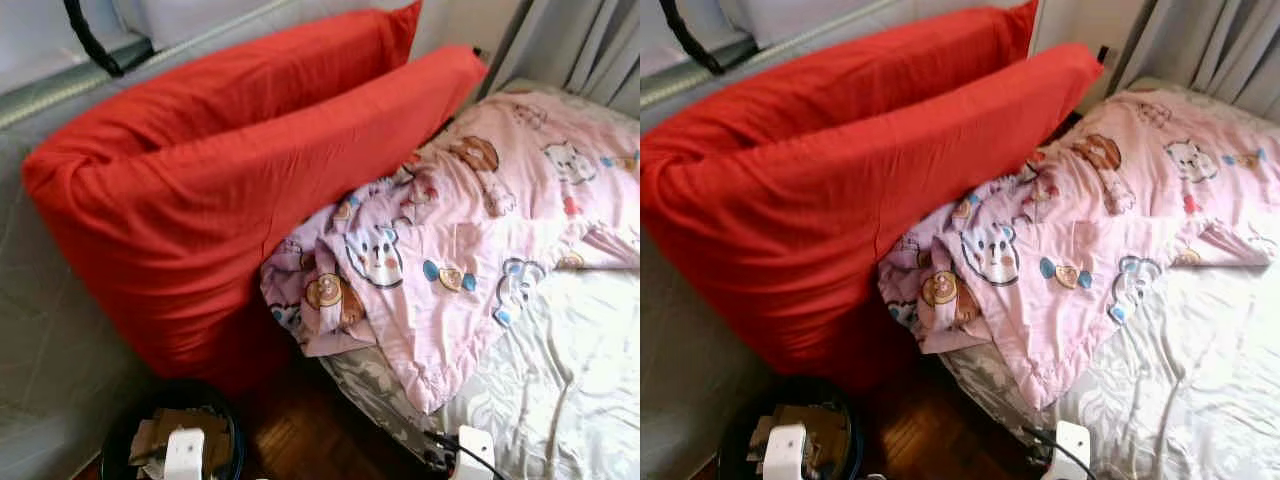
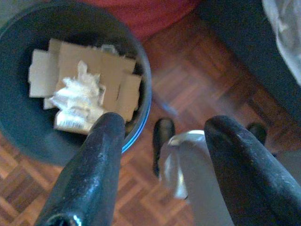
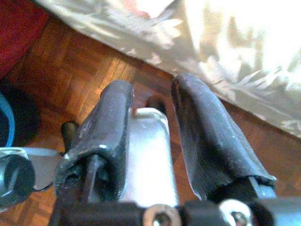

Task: Clean up the room

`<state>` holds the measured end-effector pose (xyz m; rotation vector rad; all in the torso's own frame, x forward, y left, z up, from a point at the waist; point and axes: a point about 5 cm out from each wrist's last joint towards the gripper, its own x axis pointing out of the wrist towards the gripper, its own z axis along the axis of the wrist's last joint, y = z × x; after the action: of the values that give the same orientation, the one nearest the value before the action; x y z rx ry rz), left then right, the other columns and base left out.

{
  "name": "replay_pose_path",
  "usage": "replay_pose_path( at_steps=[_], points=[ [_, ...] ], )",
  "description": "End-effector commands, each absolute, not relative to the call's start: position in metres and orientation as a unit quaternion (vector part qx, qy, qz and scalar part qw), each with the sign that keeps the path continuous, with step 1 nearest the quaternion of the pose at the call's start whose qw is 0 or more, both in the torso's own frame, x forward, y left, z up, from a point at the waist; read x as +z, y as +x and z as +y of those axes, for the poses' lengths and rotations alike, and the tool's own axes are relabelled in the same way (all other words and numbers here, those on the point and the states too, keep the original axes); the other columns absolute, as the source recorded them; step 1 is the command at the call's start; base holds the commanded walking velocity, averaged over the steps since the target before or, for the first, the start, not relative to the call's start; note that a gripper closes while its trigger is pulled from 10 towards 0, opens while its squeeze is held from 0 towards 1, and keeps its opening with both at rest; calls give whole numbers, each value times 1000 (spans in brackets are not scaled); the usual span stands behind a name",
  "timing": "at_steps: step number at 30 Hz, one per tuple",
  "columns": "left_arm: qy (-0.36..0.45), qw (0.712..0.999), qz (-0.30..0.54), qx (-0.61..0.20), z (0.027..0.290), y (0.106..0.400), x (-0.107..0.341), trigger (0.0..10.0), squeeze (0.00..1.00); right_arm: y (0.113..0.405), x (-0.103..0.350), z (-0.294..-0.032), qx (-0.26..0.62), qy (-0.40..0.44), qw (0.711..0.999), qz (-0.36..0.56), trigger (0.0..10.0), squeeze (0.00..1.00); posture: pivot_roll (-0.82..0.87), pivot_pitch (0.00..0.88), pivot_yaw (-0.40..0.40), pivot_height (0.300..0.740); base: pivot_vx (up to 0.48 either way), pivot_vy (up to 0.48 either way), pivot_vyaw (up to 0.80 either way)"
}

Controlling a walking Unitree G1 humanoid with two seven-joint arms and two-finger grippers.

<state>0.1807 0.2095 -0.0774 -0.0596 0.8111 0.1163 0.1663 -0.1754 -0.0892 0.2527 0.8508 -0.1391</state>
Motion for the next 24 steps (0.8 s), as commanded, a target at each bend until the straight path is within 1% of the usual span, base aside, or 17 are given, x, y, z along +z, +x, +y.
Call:
replay_pose_path(
  at_steps=[1,4,5,6,9,15,16,17,18,19,20,22,24],
  points=[
    [-49,913,400,63,203,171,-83,10000,0,157,-92,-182,-67,113,898,419,10000,0,116,175,-37,740,300,0,0],
    [-58,916,390,70,203,171,-82,10000,0,158,-91,-182,-59,111,902,414,10000,0,117,172,-37,740,85,0,0],
    [-63,918,385,72,203,171,-82,10000,0,159,-91,-182,-57,110,903,412,10000,0,115,170,-37,740,0,0,513],
    [-67,920,380,73,203,172,-81,10000,0,159,-91,-182,-58,110,903,411,10000,0,113,168,-36,740,0,0,531],
    [-69,926,364,70,202,173,-79,10000,0,158,-90,-183,-69,120,905,402,10000,0,114,158,-34,740,0,0,0],
    [-73,943,318,63,202,177,-73,10000,0,162,-85,-183,-58,127,922,361,10000,0,108,147,-35,740,0,0,0],
    [-75,945,312,61,201,177,-72,10000,0,191,-70,-181,-49,123,941,311,10000,0,108,146,-35,740,0,0,0],
    [-75,947,307,60,201,177,-72,10000,0,212,-57,-179,-43,120,954,272,10000,0,108,145,-35,740,0,0,0],
    [-69,966,245,52,205,200,-54,10000,0,229,-45,-177,-37,119,963,239,10000,0,108,145,-34,740,0,0,0],
    [-57,988,140,38,210,232,-20,10000,0,243,-32,-175,-31,116,972,202,10000,0,109,140,-35,740,0,0,0],
    [-54,992,111,34,210,240,-9,10000,0,246,-29,-175,-31,115,974,191,10000,0,109,140,-35,740,0,0,0],
    [-51,995,81,31,210,246,2,10000,0,252,-22,-175,-29,116,979,165,10000,0,108,138,-35,740,0,0,0],
    [-50,996,70,28,210,247,6,10000,0,254,-20,-175,-30,115,981,155,10000,0,107,138,-35,740,0,0,0]
  ],
)
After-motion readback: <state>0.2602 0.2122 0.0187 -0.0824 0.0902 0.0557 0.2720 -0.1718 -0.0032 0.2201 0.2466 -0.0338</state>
